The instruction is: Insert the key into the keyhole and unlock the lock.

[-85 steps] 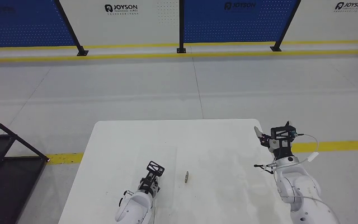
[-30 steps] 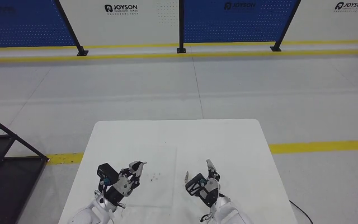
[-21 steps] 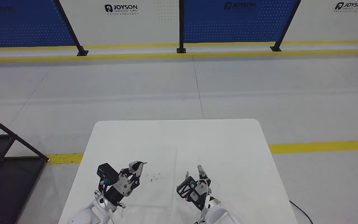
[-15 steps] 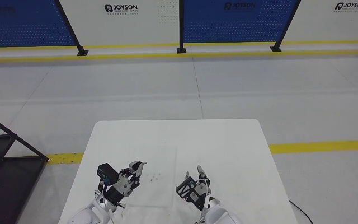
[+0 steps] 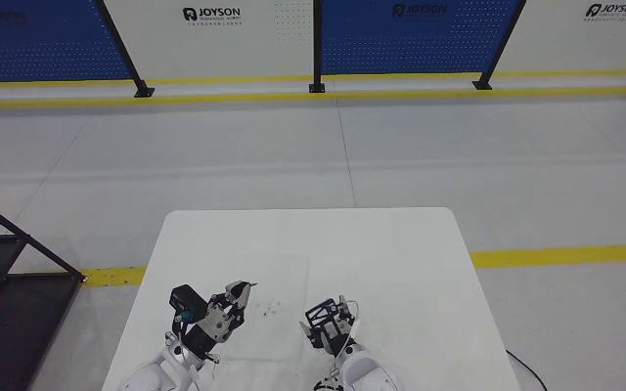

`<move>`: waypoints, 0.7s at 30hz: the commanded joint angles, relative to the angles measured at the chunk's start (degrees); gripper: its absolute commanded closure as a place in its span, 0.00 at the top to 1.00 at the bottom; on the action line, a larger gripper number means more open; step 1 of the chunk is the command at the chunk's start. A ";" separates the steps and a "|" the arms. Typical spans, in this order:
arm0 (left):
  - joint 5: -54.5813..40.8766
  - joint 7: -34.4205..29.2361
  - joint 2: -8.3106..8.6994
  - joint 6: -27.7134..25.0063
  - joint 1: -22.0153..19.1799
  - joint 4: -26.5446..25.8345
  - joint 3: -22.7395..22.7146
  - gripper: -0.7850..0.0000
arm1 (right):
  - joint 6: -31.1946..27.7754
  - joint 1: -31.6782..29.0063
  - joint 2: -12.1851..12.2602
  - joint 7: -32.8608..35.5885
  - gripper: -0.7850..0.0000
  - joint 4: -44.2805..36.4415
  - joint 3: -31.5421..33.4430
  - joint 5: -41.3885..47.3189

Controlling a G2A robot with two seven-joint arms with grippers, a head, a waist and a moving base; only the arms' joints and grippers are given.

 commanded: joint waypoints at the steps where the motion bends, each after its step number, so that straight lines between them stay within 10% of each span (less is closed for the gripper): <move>1: 0.00 0.00 0.00 0.00 0.00 0.00 0.00 0.00 | 3.10 0.57 -0.63 -0.62 0.85 1.43 -0.73 1.39; 2: 0.00 0.00 0.00 0.00 0.00 0.00 0.00 0.00 | 3.26 0.86 -0.86 -0.84 0.60 2.07 -1.01 1.99; 4: 0.00 0.00 0.00 0.00 0.00 0.00 0.00 0.00 | 4.20 1.13 -1.22 -1.39 0.45 3.41 -1.17 3.00; 21: 0.00 0.00 0.00 0.00 0.00 0.00 0.00 0.00 | 3.93 2.50 -2.50 -2.26 0.41 7.11 -0.40 6.75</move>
